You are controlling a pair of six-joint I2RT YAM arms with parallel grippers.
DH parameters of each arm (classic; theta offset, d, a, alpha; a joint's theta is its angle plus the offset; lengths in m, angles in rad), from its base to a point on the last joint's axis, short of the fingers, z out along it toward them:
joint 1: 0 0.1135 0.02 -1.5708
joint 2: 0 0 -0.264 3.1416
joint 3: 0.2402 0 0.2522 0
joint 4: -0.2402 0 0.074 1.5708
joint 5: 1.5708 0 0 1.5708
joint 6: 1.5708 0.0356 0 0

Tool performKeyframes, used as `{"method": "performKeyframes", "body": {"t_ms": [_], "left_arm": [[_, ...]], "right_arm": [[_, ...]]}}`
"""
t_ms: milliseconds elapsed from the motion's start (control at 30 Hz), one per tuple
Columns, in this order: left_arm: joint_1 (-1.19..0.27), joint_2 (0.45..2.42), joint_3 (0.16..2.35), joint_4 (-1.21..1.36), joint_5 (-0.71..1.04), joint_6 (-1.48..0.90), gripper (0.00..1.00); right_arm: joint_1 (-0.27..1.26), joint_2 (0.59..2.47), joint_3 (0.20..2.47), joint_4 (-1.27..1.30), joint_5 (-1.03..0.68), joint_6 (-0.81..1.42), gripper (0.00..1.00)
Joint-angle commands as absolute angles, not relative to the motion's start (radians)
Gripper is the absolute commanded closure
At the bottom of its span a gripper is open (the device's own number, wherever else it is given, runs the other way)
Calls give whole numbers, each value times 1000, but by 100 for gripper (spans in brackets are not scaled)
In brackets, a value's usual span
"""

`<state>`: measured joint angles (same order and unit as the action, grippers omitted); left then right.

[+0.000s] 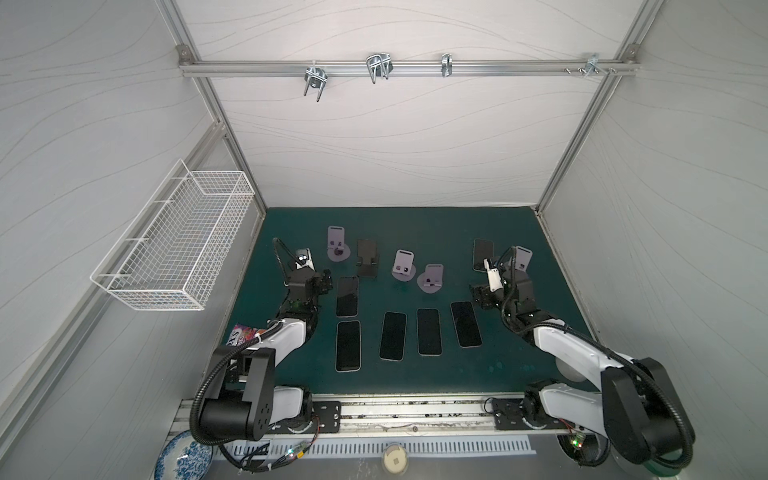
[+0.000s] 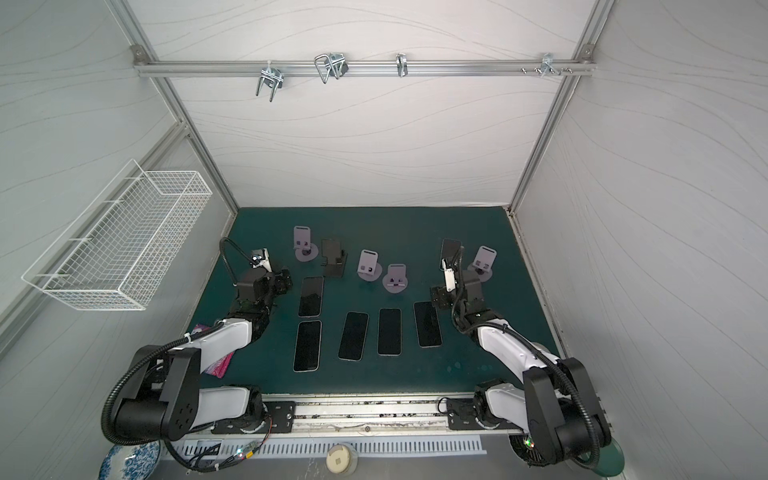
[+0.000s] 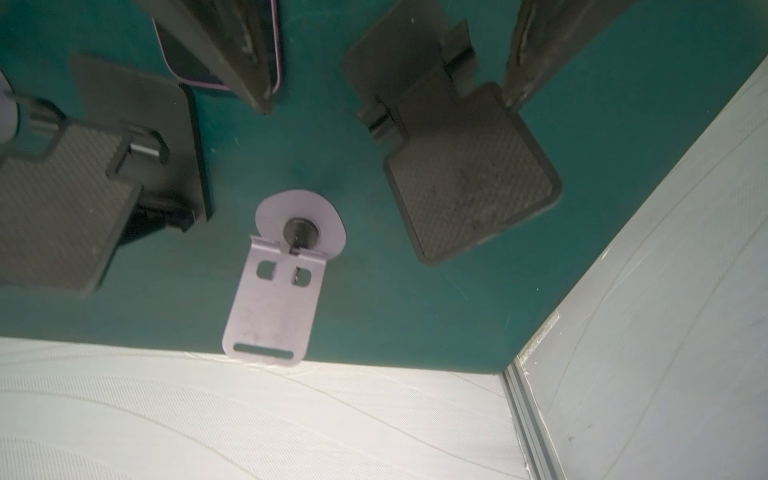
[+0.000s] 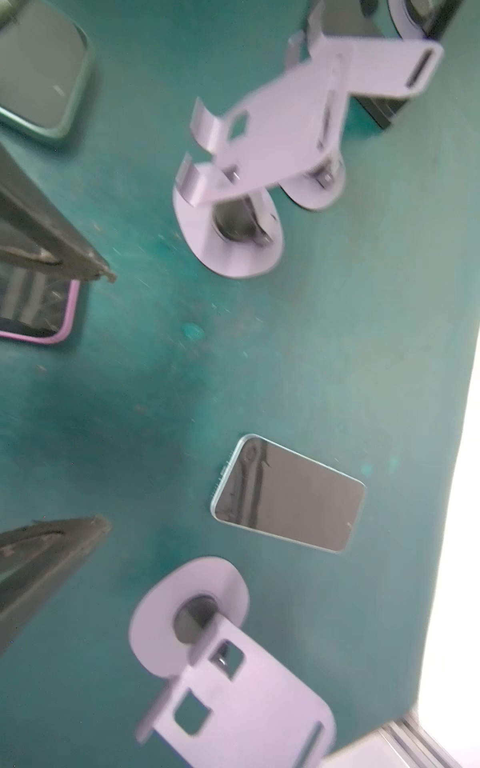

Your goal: Remove the phone from the phone stand

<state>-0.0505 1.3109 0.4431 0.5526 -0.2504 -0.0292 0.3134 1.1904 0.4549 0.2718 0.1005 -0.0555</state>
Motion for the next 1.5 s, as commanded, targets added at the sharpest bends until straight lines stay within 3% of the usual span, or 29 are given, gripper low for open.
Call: {"method": "performKeyframes", "body": {"t_ms": [0,200,400,533,767,933,967,1467], "left_arm": [[-38,1324,484,616,-232,-7,12],[29,1343,531,549,-81,-20,11],[56,1338,527,505,37,-17,11],[58,1355,419,646,62,-17,11],[109,1537,384,913,60,-77,7],[99,1545,399,873,44,-70,5],[91,1546,403,866,-3,-78,1],[48,1558,439,809,-78,-51,1]], "right_arm": [[301,1209,449,437,80,-137,10],[179,1303,420,565,-30,-156,10],[62,1460,414,754,-112,-28,10],[51,1573,394,900,-192,-40,8],[17,1566,401,863,-86,51,2],[67,1569,439,794,17,22,1],[66,1565,439,792,16,22,1],[84,1567,448,778,37,4,1]]}}
